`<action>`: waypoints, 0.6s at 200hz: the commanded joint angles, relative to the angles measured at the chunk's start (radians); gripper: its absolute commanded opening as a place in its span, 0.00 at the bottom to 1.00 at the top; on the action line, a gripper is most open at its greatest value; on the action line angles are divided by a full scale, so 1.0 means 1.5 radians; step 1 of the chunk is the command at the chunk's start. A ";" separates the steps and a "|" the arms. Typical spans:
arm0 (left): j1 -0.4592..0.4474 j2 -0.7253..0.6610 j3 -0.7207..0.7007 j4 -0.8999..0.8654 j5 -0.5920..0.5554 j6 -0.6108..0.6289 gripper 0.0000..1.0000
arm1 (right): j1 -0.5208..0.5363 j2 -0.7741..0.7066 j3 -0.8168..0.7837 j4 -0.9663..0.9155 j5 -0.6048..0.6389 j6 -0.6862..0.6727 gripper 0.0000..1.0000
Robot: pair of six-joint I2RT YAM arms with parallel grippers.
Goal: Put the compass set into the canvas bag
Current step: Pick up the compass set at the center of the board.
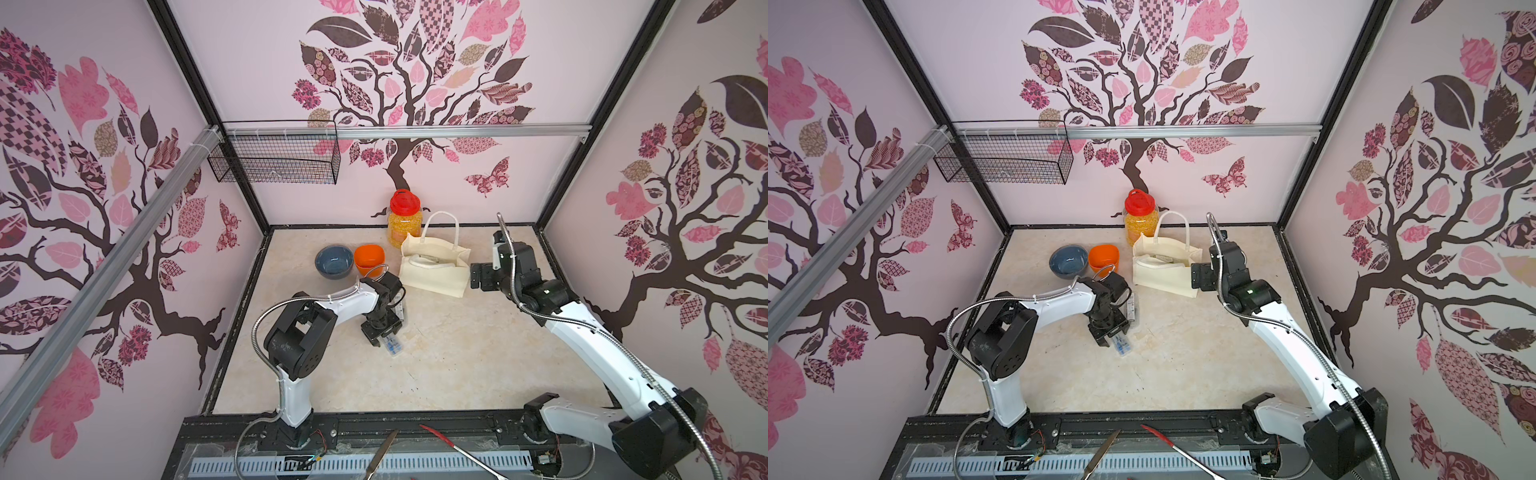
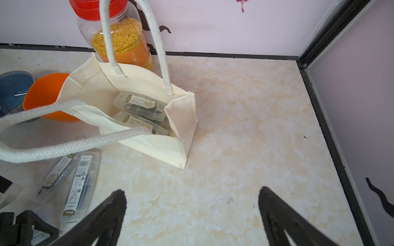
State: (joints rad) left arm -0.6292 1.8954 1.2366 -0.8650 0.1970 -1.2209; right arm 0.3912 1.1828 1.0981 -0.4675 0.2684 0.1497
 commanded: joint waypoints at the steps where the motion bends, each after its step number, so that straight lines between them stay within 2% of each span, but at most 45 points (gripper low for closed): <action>1: -0.003 0.016 0.018 -0.001 0.000 0.007 0.61 | 0.001 -0.013 0.012 0.005 0.010 -0.010 0.99; 68: -0.003 -0.020 0.006 0.000 -0.021 -0.002 0.50 | 0.000 -0.014 0.020 0.005 0.014 -0.014 0.99; 120: -0.003 -0.074 0.025 -0.020 -0.045 0.004 0.48 | 0.001 -0.019 0.021 0.004 0.014 -0.010 0.99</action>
State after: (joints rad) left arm -0.6292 1.8503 1.2400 -0.8684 0.1696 -1.2221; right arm 0.3912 1.1828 1.0985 -0.4675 0.2756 0.1383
